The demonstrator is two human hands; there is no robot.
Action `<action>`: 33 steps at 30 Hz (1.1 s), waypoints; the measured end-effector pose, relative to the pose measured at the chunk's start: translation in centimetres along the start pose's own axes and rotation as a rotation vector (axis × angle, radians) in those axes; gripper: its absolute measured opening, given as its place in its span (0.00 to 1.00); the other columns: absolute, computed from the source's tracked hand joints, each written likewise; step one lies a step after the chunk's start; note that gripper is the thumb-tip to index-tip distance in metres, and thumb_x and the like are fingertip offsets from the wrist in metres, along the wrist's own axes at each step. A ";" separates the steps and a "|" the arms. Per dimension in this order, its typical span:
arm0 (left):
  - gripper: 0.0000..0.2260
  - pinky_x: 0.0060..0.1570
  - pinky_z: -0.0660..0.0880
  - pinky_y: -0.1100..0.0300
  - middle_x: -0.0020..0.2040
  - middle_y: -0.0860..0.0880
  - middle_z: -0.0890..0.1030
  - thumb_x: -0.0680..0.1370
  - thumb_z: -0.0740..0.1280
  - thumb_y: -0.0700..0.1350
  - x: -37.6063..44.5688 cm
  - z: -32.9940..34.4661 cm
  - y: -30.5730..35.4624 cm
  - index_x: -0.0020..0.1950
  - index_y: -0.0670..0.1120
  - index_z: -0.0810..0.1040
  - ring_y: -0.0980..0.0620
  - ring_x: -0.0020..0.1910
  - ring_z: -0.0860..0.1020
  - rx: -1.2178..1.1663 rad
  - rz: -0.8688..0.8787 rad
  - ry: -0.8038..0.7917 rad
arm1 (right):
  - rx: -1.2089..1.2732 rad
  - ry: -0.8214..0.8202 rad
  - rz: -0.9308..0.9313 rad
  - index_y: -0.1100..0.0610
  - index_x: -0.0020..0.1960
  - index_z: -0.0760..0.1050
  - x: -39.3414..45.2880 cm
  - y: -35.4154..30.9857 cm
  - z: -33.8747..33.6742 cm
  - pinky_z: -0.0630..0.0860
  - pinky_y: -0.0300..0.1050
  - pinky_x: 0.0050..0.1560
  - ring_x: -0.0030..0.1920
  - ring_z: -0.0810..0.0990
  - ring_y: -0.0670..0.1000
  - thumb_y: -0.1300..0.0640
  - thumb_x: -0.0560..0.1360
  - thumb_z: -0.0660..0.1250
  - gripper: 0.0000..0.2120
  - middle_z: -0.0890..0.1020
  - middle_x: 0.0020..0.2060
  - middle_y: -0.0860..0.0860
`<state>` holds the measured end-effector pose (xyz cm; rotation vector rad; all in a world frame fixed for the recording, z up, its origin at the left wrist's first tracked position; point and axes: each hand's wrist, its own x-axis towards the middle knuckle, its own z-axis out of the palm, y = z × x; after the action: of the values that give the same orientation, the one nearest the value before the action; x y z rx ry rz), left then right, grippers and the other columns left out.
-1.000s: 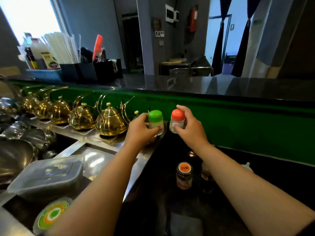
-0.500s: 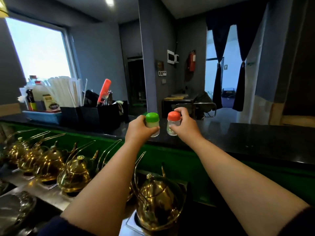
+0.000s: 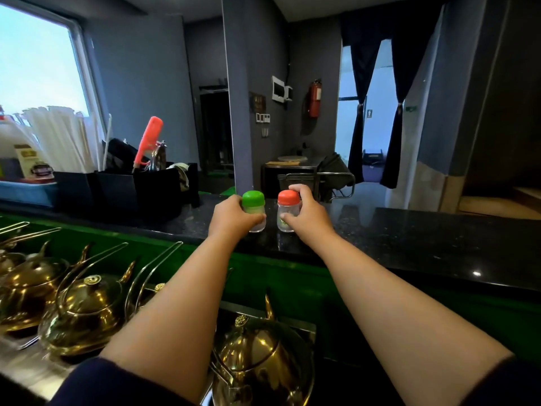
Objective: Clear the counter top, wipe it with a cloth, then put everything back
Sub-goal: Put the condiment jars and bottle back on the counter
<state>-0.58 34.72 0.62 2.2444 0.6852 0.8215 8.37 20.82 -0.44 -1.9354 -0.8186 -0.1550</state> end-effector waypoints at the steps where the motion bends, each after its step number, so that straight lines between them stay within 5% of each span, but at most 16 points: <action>1: 0.21 0.46 0.71 0.59 0.52 0.47 0.80 0.69 0.76 0.51 0.2 0.1 0.0 0.58 0.45 0.77 0.51 0.50 0.77 -0.002 -0.004 -0.001 | -0.002 -0.001 0.006 0.48 0.70 0.63 0.1 0.1 0.0 0.72 0.46 0.53 0.59 0.76 0.56 0.58 0.73 0.70 0.29 0.76 0.61 0.54; 8: 0.24 0.49 0.70 0.58 0.58 0.45 0.79 0.70 0.75 0.52 0.9 0.6 0.1 0.62 0.45 0.74 0.47 0.56 0.77 0.032 -0.040 -0.042 | -0.002 -0.009 0.080 0.51 0.76 0.56 0.1 0.3 0.0 0.70 0.48 0.58 0.64 0.74 0.57 0.56 0.74 0.71 0.35 0.74 0.66 0.57; 15: 0.39 0.58 0.72 0.50 0.69 0.42 0.71 0.72 0.73 0.55 -1.1 0.0 0.8 0.76 0.46 0.56 0.43 0.65 0.72 0.048 -0.132 -0.046 | -0.021 -0.017 0.172 0.54 0.78 0.52 -1.1 0.0 -0.9 0.71 0.51 0.62 0.66 0.73 0.57 0.52 0.75 0.70 0.39 0.74 0.66 0.57; 18: 0.34 0.62 0.71 0.42 0.70 0.43 0.67 0.74 0.70 0.54 -4.3 0.3 1.9 0.75 0.49 0.57 0.41 0.66 0.71 0.115 -0.109 0.093 | -0.028 0.011 0.158 0.55 0.76 0.58 -3.5 -0.2 -2.4 0.74 0.51 0.62 0.63 0.75 0.55 0.56 0.76 0.68 0.32 0.75 0.65 0.56; 21: 0.24 0.58 0.73 0.42 0.61 0.47 0.74 0.75 0.67 0.53 -8.6 1.3 2.8 0.69 0.49 0.67 0.45 0.59 0.75 0.143 0.051 0.163 | -0.018 0.074 0.034 0.54 0.72 0.67 -7.5 0.3 -4.2 0.77 0.51 0.59 0.59 0.77 0.51 0.61 0.77 0.66 0.24 0.77 0.61 0.54; 26: 0.13 0.54 0.77 0.50 0.52 0.52 0.78 0.76 0.67 0.47 -16.6 3.1 3.5 0.60 0.50 0.76 0.52 0.53 0.77 0.028 0.278 0.128 | -0.033 0.133 -0.183 0.54 0.67 0.74 -16.9 2.9 -7.2 0.69 0.34 0.61 0.59 0.73 0.42 0.64 0.76 0.66 0.20 0.77 0.59 0.48; 33: 0.09 0.52 0.75 0.54 0.50 0.53 0.79 0.76 0.65 0.45 -28.8 8.3 1.3 0.55 0.49 0.78 0.53 0.51 0.77 0.009 0.364 0.027 | -0.194 0.030 0.003 0.49 0.67 0.73 -28.8 10.2 -9.4 0.63 0.38 0.63 0.66 0.69 0.50 0.58 0.75 0.68 0.21 0.74 0.62 0.49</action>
<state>-13.70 12.00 -13.95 2.4067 0.2928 1.0230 -5.33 -3.59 -15.90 -2.1109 -0.8057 -0.2695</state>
